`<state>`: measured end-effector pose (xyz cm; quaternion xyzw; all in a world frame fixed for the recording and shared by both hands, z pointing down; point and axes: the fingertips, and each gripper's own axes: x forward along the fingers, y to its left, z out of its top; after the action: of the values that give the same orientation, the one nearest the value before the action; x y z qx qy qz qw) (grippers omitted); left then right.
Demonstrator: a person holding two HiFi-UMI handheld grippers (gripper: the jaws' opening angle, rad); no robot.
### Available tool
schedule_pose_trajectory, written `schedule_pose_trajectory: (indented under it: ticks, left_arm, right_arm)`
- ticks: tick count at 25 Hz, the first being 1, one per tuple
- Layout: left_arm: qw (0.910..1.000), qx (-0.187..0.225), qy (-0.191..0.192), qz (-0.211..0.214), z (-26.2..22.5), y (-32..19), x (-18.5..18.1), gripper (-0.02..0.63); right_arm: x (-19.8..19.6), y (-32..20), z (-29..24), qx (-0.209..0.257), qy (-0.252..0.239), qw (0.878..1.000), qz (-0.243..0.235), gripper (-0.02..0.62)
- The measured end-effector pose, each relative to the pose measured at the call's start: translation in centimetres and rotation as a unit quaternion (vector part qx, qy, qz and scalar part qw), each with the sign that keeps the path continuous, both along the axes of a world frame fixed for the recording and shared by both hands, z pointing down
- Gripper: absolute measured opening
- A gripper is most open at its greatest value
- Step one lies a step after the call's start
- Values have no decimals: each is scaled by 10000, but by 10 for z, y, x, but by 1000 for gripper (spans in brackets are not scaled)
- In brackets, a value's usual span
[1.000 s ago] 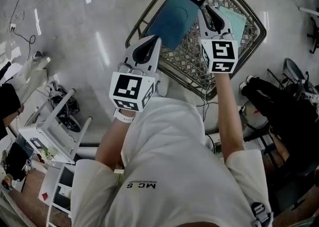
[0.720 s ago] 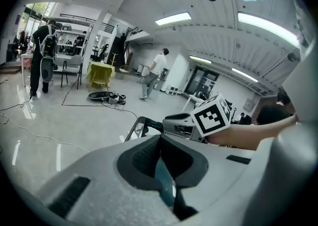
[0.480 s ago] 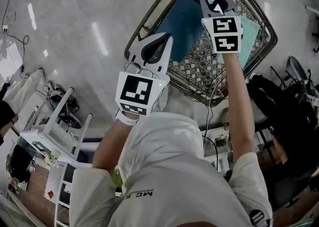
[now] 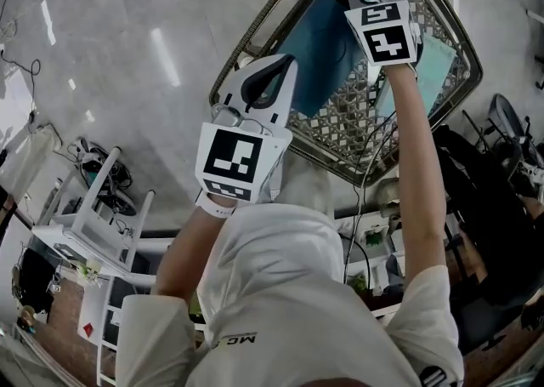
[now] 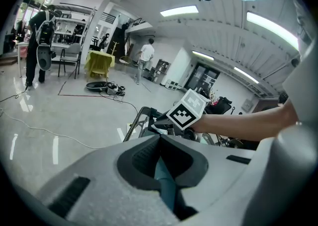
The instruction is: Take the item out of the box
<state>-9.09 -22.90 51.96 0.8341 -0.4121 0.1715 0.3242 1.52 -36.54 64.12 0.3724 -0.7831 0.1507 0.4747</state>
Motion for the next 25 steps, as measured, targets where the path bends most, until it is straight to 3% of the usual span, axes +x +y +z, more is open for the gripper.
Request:
schedule_pose_trajectory:
  ticks: [6, 8, 14, 18, 25]
  left_arm:
    - [10000, -19, 4, -50, 5, -6, -5, 25]
    - [10000, -15, 14, -62, 5, -6, -5, 25]
    - [10000, -16, 8, -76, 4, -1, -5, 25]
    - [10000, 30, 2, -67, 0, 4, -1, 25]
    - [9997, 211, -29, -88, -16, 19, 7, 25]
  right_arm:
    - [2, -4, 24, -473, 149, 9988, 8, 93]
    - [3, -6, 25, -490, 164, 9987, 10, 24]
    - [-1, -6, 19, -421, 203, 9987, -186, 15]
    - [4, -6, 5, -189, 133, 9997, -80, 15]
    - [7, 9, -46, 647, -130, 9978, 37, 15]
